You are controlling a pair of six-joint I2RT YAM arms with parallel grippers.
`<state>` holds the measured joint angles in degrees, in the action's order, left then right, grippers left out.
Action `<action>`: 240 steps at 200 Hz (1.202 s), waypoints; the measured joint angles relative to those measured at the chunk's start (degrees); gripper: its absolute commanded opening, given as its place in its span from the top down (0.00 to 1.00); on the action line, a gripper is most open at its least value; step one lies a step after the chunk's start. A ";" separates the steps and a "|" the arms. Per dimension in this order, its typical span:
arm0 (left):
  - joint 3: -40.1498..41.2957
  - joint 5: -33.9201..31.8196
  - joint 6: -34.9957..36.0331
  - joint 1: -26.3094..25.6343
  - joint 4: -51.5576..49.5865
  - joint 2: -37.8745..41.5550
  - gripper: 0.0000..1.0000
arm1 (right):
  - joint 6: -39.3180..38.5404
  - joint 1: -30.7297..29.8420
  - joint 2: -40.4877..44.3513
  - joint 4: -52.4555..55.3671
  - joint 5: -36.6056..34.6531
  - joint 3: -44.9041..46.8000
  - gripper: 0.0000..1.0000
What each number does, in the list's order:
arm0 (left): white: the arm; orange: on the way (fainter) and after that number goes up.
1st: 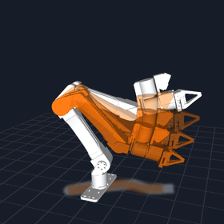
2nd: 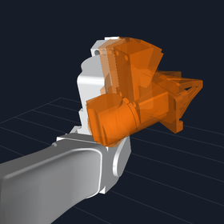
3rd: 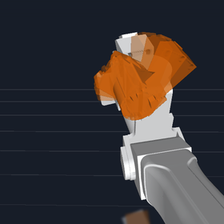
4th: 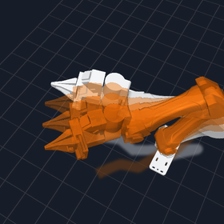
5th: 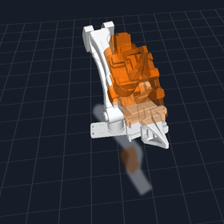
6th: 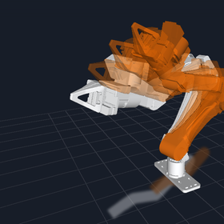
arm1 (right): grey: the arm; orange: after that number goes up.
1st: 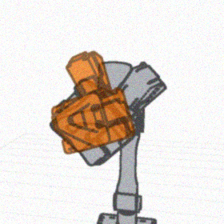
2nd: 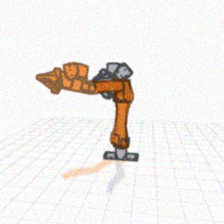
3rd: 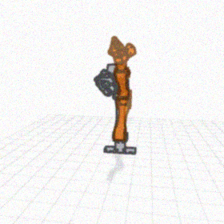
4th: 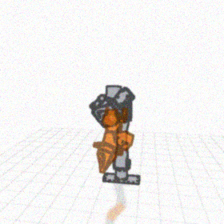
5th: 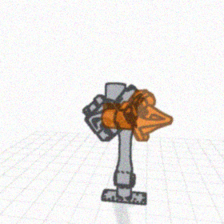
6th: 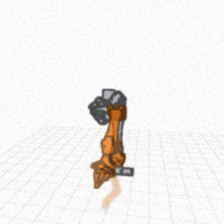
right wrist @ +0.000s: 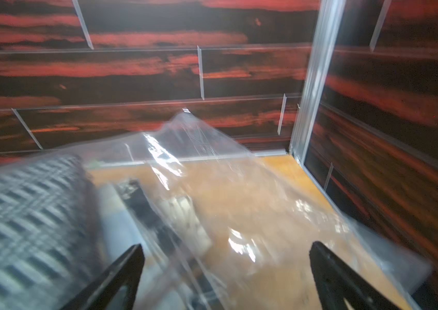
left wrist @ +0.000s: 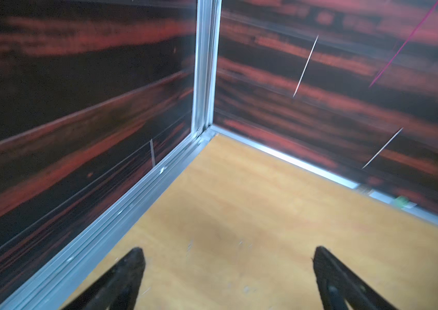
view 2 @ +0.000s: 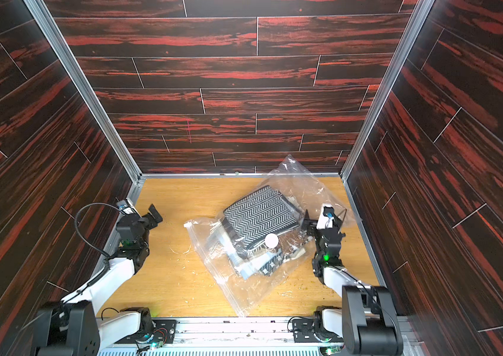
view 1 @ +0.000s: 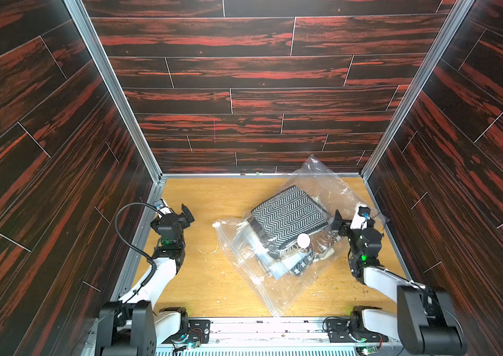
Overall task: Take the scarf out of the vacuum bag
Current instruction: Open the vacuum bag at the center of the board.
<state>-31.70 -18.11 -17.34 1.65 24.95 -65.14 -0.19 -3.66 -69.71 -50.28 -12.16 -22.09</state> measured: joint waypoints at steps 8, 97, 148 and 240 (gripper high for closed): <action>-0.24 0.74 -1.27 -0.02 -1.25 1.51 0.00 | -0.37 -1.44 1.03 2.51 -0.57 -2.69 0.01; -5.25 16.06 -11.28 -2.93 -18.47 15.41 0.00 | 2.73 -20.52 1.14 42.07 3.30 -38.93 0.01; -7.52 23.96 -13.84 -8.35 -27.91 17.79 0.00 | 5.84 -33.53 -2.84 66.23 5.18 -51.54 0.02; -3.15 25.35 -19.87 -13.07 -37.70 21.31 0.00 | 12.92 -60.04 -11.15 94.07 -0.83 -58.93 0.06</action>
<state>-34.85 7.25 -37.21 -11.42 -12.75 -43.83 12.73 -63.70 -80.86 43.79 -12.99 -81.01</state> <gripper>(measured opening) 1.000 0.948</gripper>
